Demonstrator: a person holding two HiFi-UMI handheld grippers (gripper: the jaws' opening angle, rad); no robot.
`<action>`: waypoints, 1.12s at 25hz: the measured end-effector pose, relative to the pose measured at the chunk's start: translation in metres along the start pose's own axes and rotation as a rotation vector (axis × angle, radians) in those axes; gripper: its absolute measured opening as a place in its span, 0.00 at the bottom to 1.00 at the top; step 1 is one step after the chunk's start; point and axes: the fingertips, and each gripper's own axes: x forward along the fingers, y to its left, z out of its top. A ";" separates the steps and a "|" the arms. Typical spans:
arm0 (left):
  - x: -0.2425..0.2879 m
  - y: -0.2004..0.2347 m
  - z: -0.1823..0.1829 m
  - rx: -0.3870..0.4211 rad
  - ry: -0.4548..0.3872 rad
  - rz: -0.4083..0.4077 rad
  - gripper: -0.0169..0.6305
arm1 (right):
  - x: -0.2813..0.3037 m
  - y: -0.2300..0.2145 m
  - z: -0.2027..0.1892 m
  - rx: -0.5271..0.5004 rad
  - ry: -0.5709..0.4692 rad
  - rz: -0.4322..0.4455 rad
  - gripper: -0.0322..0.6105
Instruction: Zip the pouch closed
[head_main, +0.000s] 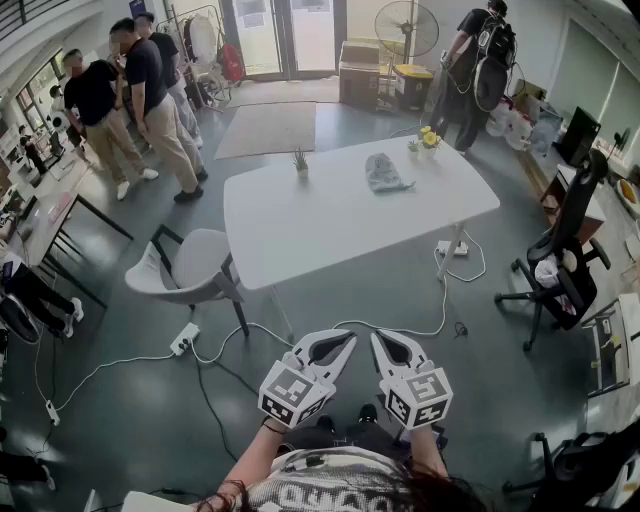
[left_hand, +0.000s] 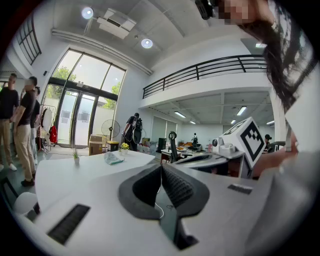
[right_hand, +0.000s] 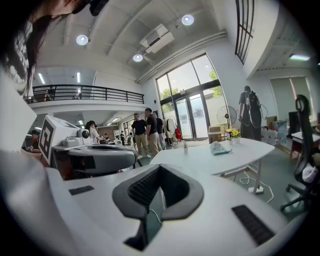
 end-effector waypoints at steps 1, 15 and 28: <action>0.001 0.000 0.000 -0.001 0.001 0.001 0.05 | 0.000 -0.001 0.000 0.002 0.001 -0.001 0.05; 0.034 -0.002 -0.001 -0.019 0.019 0.041 0.05 | -0.002 -0.038 0.005 -0.025 -0.012 0.014 0.05; 0.119 -0.024 0.003 -0.031 0.011 0.091 0.05 | -0.011 -0.121 0.000 -0.048 0.020 0.081 0.05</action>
